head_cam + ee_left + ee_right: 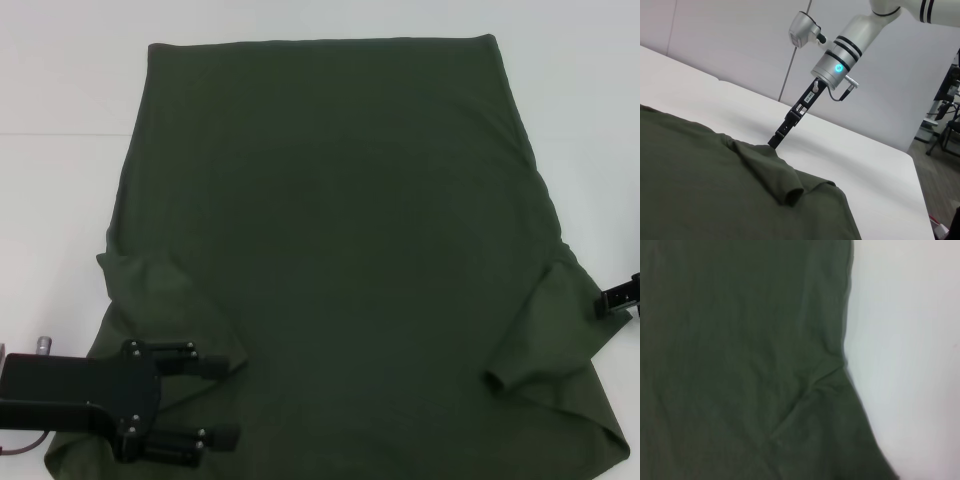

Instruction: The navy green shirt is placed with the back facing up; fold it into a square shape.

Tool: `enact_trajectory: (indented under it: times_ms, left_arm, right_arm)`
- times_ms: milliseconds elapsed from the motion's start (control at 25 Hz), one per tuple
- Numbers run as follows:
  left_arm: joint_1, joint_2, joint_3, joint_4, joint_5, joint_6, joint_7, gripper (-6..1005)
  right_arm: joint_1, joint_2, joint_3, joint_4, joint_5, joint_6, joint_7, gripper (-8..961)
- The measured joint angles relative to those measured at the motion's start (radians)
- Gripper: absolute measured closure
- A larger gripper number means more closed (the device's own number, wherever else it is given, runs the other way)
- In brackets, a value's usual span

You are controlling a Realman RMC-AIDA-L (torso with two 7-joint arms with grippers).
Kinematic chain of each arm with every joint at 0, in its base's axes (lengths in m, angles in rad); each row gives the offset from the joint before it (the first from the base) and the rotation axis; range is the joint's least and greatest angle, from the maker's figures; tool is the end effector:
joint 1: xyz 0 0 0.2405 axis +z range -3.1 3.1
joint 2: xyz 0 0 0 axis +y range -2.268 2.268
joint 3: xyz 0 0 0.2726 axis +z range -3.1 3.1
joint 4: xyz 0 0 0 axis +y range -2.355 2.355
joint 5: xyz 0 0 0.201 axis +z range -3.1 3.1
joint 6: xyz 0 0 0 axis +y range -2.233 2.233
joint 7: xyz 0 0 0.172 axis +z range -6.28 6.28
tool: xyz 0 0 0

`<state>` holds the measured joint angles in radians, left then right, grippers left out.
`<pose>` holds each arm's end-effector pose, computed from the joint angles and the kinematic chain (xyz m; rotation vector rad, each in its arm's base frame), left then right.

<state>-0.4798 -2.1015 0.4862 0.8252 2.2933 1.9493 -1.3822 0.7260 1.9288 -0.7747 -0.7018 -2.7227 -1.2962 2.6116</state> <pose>-0.2705 0.2757 -0.0100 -2.9658 -0.6269 -0.6654 0.3352 0.4034 0.0301 -2.0104 1.6809 -0.1993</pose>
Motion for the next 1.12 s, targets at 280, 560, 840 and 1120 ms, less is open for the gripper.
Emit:
enact_trajectory:
  times_ms: [280, 560, 840, 1120]
  left_arm:
    - [0.000, 0.000, 0.000, 0.000, 0.000, 0.000, 0.000, 158]
    - [0.001, 0.000, 0.000, 0.000, 0.000, 0.000, 0.000, 157]
    - [0.001, 0.000, 0.000, 0.000, 0.000, -0.001, 0.000, 158]
    - [0.001, 0.000, 0.000, 0.000, 0.000, -0.002, 0.000, 157]
  right_arm:
    - [0.000, 0.004, -0.001, 0.002, 0.000, 0.000, -0.001, 245]
    - [0.001, 0.008, -0.012, 0.002, 0.000, 0.006, 0.001, 245]
    - [0.005, 0.011, -0.012, 0.002, 0.000, 0.006, 0.001, 245]
    - [0.015, 0.015, -0.012, 0.004, 0.005, -0.002, -0.001, 246]
